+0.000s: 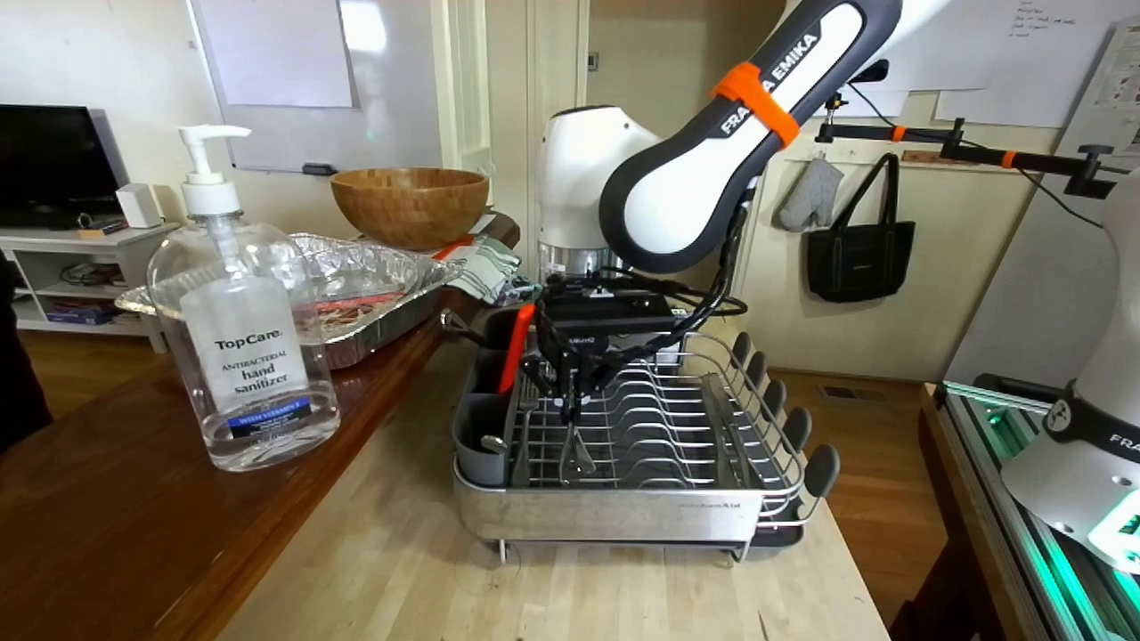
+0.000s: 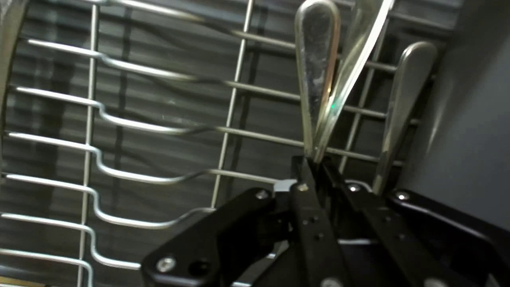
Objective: Put the forks in the gray tray
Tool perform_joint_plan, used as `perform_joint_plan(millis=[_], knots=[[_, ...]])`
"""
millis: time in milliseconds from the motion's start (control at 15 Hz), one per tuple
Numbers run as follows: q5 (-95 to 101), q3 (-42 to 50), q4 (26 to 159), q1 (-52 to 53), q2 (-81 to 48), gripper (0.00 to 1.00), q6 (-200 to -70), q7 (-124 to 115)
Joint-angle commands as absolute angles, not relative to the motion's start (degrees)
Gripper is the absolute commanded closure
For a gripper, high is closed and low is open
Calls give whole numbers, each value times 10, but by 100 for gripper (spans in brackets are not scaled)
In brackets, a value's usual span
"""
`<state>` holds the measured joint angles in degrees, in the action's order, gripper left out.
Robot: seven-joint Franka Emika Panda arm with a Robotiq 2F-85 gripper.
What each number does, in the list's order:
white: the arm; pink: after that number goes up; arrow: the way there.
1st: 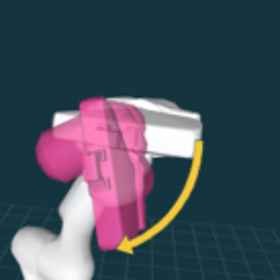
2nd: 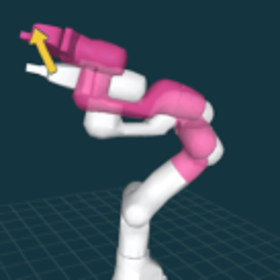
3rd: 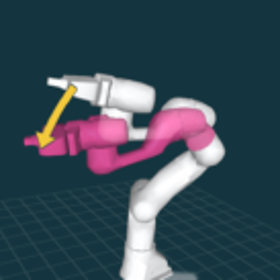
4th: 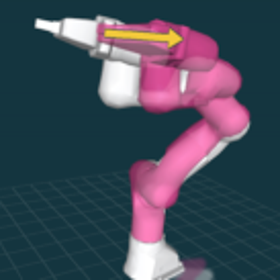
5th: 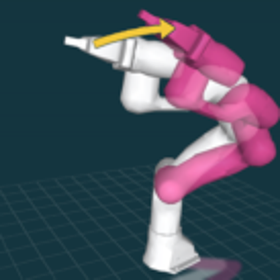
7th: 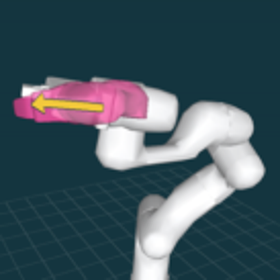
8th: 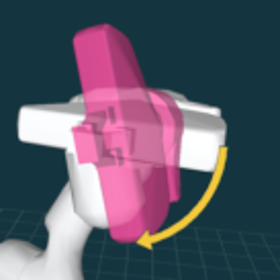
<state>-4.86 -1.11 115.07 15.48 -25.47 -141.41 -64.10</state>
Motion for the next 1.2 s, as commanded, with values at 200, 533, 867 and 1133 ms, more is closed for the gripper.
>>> perform_joint_plan(millis=[200,533,867,1133], knots=[[-92,-62,1236,106,-115,97,-1332,-454],[-114,-46,1267,64,-45,97,-1203,-248],[-43,-4,1286,20,5,97,-1111,-140],[-4,21,1293,-11,31,97,-1092,-33]])
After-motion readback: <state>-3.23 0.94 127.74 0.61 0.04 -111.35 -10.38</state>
